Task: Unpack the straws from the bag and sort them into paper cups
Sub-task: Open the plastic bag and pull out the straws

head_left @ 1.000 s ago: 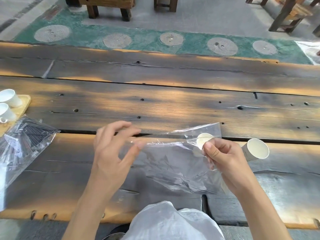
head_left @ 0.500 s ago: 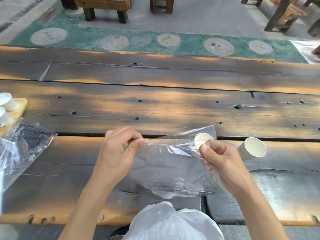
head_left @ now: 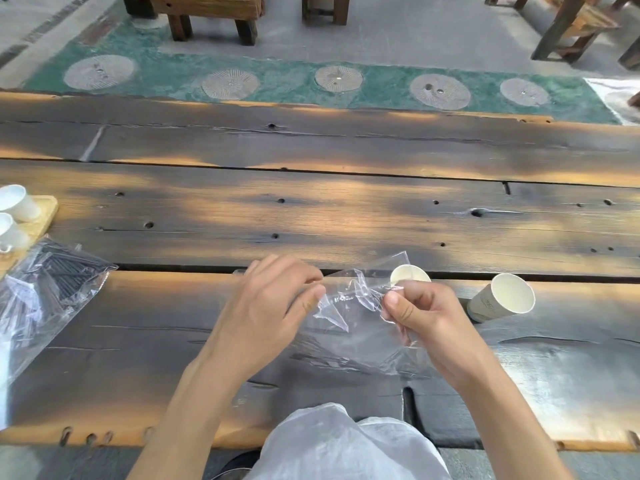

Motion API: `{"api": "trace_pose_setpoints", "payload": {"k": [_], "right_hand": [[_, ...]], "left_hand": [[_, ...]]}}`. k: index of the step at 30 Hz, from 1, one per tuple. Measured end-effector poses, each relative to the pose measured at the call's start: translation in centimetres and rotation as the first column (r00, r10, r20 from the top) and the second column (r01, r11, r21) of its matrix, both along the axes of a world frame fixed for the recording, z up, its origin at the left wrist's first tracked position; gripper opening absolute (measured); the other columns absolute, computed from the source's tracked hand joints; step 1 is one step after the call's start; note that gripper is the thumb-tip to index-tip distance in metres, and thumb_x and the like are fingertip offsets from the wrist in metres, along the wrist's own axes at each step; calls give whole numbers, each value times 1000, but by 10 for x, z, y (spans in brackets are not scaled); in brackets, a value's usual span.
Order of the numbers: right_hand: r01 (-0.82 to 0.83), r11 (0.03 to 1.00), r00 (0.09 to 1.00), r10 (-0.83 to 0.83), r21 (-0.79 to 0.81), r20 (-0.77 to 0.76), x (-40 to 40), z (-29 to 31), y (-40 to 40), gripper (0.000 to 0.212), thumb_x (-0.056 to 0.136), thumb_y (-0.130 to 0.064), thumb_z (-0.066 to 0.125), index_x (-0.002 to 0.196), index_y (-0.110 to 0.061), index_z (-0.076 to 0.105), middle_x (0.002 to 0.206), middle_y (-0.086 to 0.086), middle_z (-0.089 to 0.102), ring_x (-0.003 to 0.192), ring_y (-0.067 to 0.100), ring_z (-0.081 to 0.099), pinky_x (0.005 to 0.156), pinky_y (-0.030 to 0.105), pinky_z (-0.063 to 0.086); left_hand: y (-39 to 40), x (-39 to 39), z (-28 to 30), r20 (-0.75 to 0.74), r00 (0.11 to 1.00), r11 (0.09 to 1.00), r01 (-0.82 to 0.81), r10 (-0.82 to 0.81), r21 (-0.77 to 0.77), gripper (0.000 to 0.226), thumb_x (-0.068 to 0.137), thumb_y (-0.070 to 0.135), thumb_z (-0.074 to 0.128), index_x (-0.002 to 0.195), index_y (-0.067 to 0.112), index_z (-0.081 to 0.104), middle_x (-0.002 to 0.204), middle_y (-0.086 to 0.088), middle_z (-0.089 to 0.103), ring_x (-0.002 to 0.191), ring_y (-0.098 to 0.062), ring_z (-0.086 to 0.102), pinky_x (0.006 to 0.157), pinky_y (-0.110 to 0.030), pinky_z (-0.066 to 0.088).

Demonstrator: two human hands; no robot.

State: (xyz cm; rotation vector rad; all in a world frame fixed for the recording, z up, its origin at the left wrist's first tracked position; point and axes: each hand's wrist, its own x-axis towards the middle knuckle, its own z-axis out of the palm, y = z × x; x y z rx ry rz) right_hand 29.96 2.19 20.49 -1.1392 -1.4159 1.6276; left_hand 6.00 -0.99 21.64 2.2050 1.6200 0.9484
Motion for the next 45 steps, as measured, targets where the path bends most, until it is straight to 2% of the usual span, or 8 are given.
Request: {"api": "trace_pose_setpoints", "payload": {"k": [4,11,24,28,32,39,43,45], "right_hand": [[0,1000,1000,0,-7,-21,0,-1,0,35,86,-29,65,61,-5,58,52,1,47,45,9,41,45,19,33],[-38,999,999,38,-21,-24,4,0,-2,33,86,-28,65,60,-9,60,54,4,45,46,11,39,45,19,32],[-84,996,995,85,-28,57,7,-6,-6,38,86,-46,67,61,-19,59,54,3,46,51,16,37,48,25,26],[-1,1000,1000,1,-1,13,5,-4,-3,31,92,-36,63,65,-21,66,53,6,48,50,14,39,50,22,29],[123,992,985,-121,6,-121,2,8,5,27,90,-34,64,72,-13,67,62,5,54,52,16,45,56,26,33],[222,973,903,-183,59,-388,-18,40,16,18,92,-24,59,77,-15,65,69,3,59,78,30,59,78,48,37],[192,980,824,-131,54,-552,-26,56,13,21,97,-17,47,83,-11,61,82,7,62,86,30,67,80,39,54],[197,980,791,-142,29,-595,-26,60,11,18,97,-19,47,85,-9,57,88,7,64,89,31,67,78,38,54]], "left_hand": [[-1,0,-4,-39,999,999,38,-37,35,44,83,58,66,102,18,72,100,11,65,92,-9,52,87,-19,34],[3,-6,-7,32,998,988,57,-62,144,24,95,23,65,77,6,71,77,2,63,71,-15,49,67,-32,43],[10,-16,5,428,879,937,-58,212,-344,23,92,30,60,75,14,66,67,-10,60,59,-14,46,58,-21,36],[15,-22,2,421,849,935,-211,320,-285,19,101,24,58,86,21,70,88,-2,70,88,-23,61,78,-24,47],[16,-30,-5,275,860,902,-420,431,-98,24,99,16,58,120,24,66,138,5,50,131,-9,36,105,-10,23],[6,-2,-52,491,634,778,-607,597,-162,45,92,4,61,133,15,49,140,-8,40,134,-22,42,113,-48,35],[9,43,-91,626,282,684,-217,727,-697,49,97,23,64,137,35,37,148,-3,44,121,-3,51,106,-31,34],[22,53,-107,647,54,645,57,760,-762,53,98,31,61,144,26,36,154,-11,42,133,-19,50,116,-36,31]]}}
